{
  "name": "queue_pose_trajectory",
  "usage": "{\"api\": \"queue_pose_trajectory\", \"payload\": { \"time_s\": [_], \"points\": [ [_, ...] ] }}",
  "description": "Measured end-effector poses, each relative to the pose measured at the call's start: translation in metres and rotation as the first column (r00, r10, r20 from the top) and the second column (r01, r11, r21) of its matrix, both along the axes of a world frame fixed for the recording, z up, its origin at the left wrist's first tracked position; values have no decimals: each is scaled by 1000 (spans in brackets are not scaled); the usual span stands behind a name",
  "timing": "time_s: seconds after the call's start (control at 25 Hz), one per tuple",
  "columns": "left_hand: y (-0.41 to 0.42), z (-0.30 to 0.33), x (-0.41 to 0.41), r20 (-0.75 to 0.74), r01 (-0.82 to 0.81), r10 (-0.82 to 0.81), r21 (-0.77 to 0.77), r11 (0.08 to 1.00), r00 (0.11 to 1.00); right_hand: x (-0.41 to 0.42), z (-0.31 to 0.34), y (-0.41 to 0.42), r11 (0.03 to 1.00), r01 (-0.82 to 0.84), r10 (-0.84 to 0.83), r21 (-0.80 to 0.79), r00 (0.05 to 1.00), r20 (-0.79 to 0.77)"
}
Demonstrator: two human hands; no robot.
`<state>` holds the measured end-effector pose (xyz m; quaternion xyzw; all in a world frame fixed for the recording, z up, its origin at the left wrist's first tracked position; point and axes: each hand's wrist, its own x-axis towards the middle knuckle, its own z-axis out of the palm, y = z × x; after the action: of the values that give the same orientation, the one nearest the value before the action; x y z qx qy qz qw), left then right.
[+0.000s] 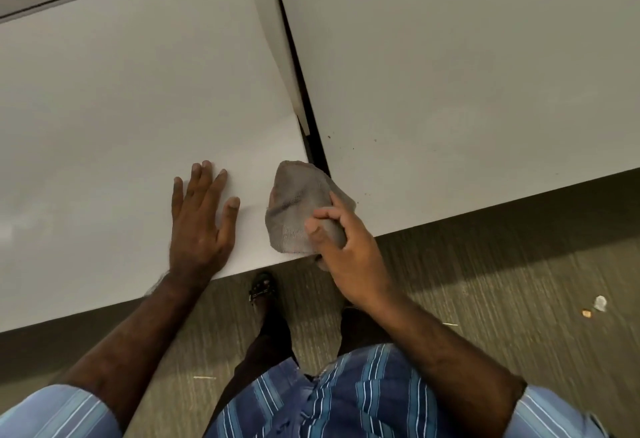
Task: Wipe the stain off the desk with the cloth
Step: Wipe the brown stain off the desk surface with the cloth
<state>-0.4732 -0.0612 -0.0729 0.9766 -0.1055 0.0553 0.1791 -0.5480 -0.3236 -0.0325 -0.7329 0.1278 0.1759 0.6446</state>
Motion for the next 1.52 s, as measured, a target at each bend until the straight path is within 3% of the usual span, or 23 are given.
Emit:
{"api": "queue_pose_trajectory", "payload": {
  "time_s": [0.16, 0.4, 0.56, 0.8, 0.88, 1.04, 1.2, 1.36, 1.52],
  "points": [
    [-2, 1, 2, -21, -6, 6, 1, 1000, 1000, 56, -13, 19, 977, 65, -66, -205, 998, 4],
    [-3, 3, 1, -36, -22, 22, 11, 1000, 999, 144, -28, 39, 956, 132, -131, -263, 991, 22],
    [-4, 4, 0, -46, -28, 29, 8, 1000, 999, 108, -29, 24, 974, 81, -73, -213, 996, 43],
    [-4, 6, 0, -65, -32, 32, -2, 999, 997, -16, -14, 5, 975, -4, -20, -221, 994, -107],
    [-6, 7, -1, -69, -34, 33, -11, 999, 997, -1, -12, 7, 980, 5, -33, -196, 990, -139],
    [-5, 8, 0, -60, -31, 30, -22, 999, 998, 78, -18, 25, 971, 71, -80, -230, 996, -31],
    [-4, 8, -2, -67, -40, 38, -38, 998, 997, 143, -21, 41, 967, 148, -158, -208, 987, -30],
    [0, 7, -2, -91, -33, 26, -84, 996, 996, 112, -29, 38, 971, 183, -193, -152, 979, -57],
    [5, 7, -4, -81, -11, -3, -171, 985, 997, 45, -27, 46, 944, 238, -259, -226, 964, -65]
  ]
}}
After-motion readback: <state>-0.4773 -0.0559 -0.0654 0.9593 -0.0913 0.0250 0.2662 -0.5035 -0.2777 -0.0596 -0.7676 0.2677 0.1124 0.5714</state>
